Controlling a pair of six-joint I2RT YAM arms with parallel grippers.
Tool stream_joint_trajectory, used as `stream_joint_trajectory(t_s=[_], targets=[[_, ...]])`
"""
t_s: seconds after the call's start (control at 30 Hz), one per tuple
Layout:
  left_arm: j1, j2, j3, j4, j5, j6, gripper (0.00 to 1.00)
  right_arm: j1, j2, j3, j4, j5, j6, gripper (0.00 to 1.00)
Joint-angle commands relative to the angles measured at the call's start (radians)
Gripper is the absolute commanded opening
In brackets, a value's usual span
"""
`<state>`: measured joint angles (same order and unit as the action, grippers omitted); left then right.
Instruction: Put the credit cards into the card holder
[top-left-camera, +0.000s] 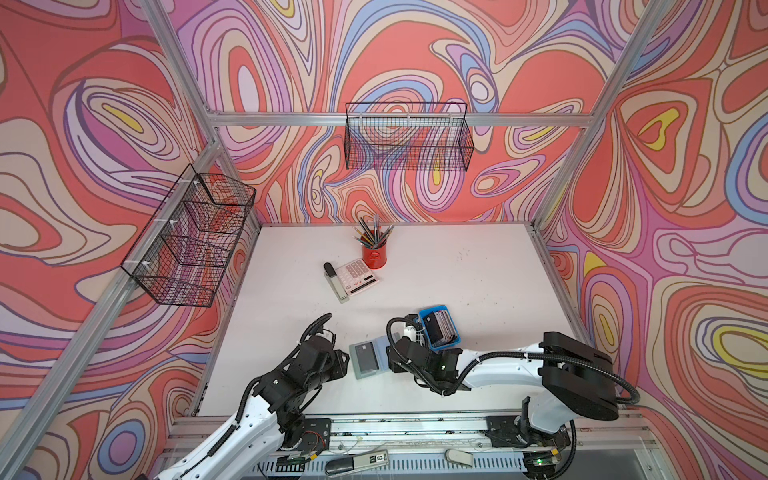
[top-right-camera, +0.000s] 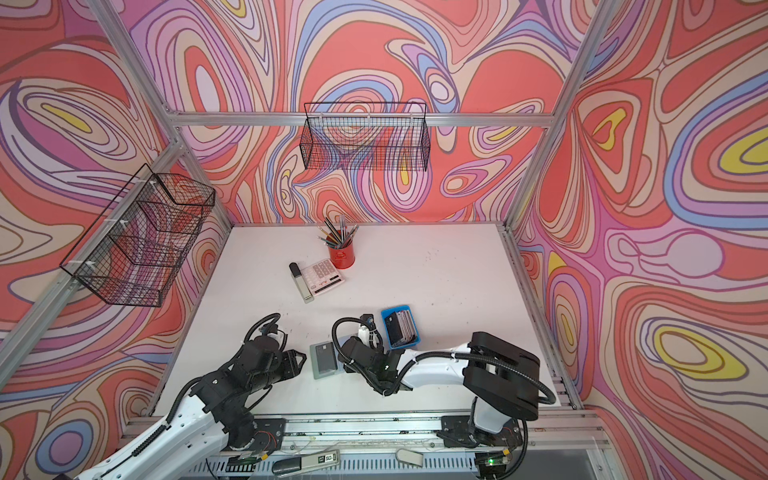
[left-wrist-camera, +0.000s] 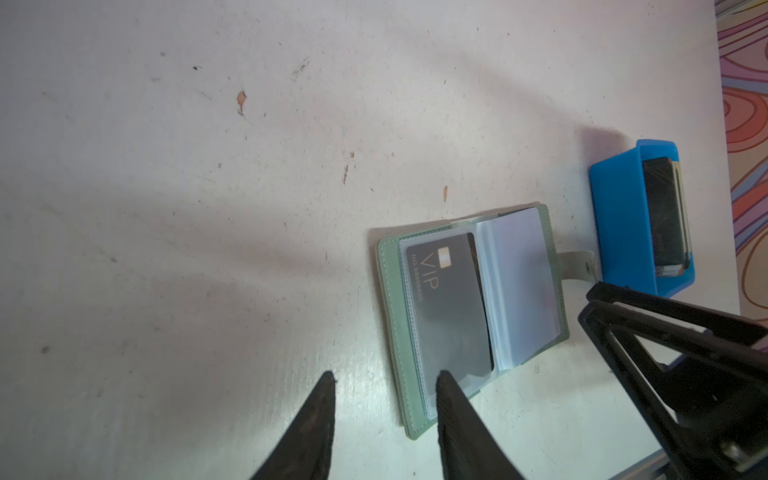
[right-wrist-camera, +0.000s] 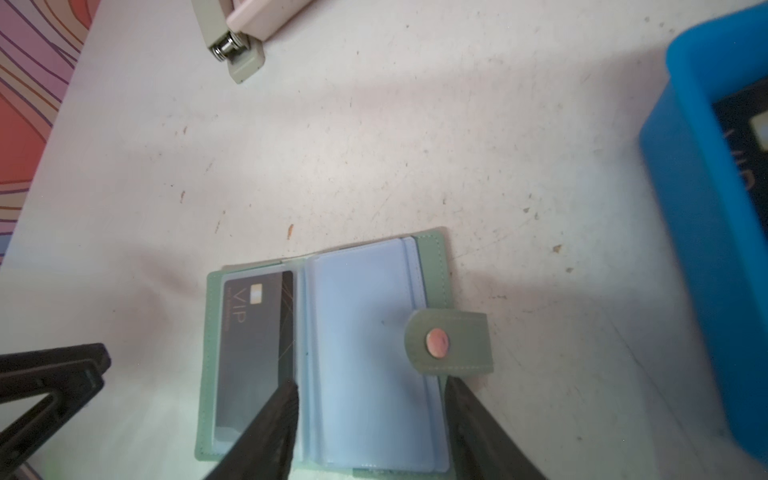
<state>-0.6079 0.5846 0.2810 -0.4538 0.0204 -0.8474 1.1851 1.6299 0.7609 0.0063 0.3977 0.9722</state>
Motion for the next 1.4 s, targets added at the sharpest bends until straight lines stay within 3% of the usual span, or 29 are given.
stream_joint_trajectory(t_s=[0.0, 0.73, 1.2, 1.37], targets=[[0.002, 0.017, -0.02, 0.047, 0.037, -0.016, 0.44, -0.006, 0.026, -0.01, 0.028, -0.005, 0.001, 0.6], [0.001, 0.173, -0.078, 0.249, 0.093, -0.044, 0.42, -0.004, 0.11, 0.007, 0.161, -0.139, 0.01, 0.53], [0.001, 0.163, -0.04, 0.204, 0.01, -0.052, 0.43, 0.013, 0.163, 0.027, 0.252, -0.214, 0.025, 0.46], [0.002, 0.167, 0.074, 0.086, -0.069, -0.015, 0.43, 0.013, 0.171, 0.025, 0.256, -0.219, 0.034, 0.39]])
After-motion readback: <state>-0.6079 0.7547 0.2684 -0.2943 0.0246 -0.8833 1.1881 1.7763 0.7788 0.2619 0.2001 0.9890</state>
